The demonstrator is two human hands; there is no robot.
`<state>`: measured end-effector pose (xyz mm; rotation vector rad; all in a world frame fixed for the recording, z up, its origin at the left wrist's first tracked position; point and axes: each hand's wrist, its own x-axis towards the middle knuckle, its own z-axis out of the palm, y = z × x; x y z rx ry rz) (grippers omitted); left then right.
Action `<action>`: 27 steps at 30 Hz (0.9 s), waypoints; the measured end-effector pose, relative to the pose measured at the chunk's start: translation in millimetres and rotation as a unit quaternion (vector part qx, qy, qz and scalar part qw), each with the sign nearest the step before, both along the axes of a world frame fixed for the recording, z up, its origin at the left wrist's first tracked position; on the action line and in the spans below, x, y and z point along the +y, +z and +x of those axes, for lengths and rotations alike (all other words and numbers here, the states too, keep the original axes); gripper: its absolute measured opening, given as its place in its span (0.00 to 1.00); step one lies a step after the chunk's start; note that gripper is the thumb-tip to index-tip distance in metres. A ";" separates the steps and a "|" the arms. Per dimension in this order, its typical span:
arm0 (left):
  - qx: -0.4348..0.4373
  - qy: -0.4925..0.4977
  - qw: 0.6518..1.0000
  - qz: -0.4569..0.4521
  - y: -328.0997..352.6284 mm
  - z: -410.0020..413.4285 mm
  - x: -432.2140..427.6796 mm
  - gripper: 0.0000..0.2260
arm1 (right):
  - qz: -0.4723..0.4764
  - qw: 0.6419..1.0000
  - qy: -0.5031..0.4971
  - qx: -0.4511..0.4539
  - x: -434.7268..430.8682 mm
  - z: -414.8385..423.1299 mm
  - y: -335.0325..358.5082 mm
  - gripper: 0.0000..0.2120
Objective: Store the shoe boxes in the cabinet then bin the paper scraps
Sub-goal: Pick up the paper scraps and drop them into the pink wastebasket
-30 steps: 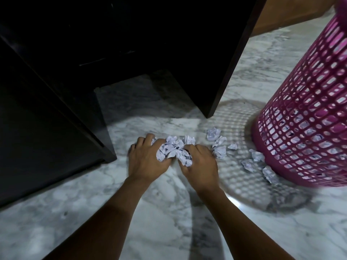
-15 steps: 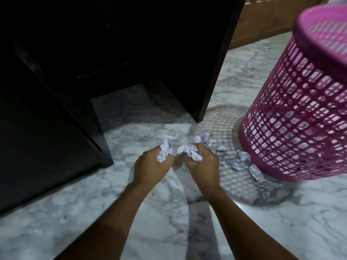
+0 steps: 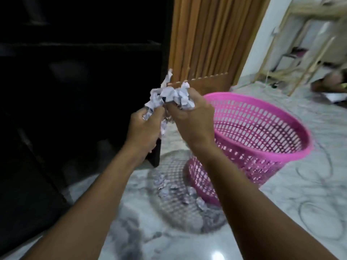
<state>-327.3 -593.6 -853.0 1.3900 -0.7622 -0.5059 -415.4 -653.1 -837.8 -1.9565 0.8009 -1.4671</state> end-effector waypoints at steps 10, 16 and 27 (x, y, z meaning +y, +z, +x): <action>-0.024 -0.176 0.978 0.108 66.9 -120.7 -122.8 0.17 | 0.099 0.986 -0.124 0.059 -116.9 -152.0 42.5 0.02; -0.279 -0.227 0.890 0.279 23.4 -125.9 -167.2 0.14 | 0.236 0.932 -0.106 0.252 -160.5 -181.2 -5.1 0.12; -0.477 -0.146 0.859 0.118 21.9 -70.3 -107.4 0.14 | 0.247 0.908 -0.142 0.307 -89.9 -156.3 19.5 0.13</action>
